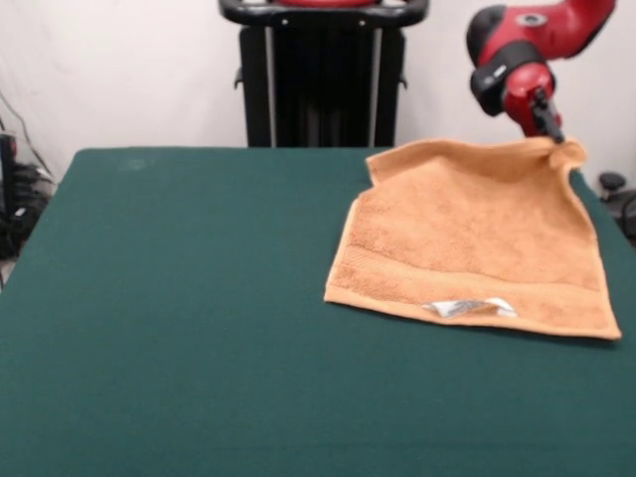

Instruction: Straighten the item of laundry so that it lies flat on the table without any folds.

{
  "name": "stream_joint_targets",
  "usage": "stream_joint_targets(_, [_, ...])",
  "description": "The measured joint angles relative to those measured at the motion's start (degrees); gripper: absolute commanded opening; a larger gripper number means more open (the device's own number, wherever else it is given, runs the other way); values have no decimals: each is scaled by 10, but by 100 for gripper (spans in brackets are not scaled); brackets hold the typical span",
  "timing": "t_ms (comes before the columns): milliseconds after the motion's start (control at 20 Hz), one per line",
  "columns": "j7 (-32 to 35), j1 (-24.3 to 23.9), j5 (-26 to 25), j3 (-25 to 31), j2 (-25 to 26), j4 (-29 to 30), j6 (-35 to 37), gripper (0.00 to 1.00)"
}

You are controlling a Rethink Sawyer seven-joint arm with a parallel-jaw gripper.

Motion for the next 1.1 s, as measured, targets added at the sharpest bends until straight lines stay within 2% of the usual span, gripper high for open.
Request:
stream_joint_targets(550, [0, -113, -112, -16, 21, 25, 0, 0])
stream_joint_targets(1100, [0, -290, -284, -50, 55, 41, 1, 0])
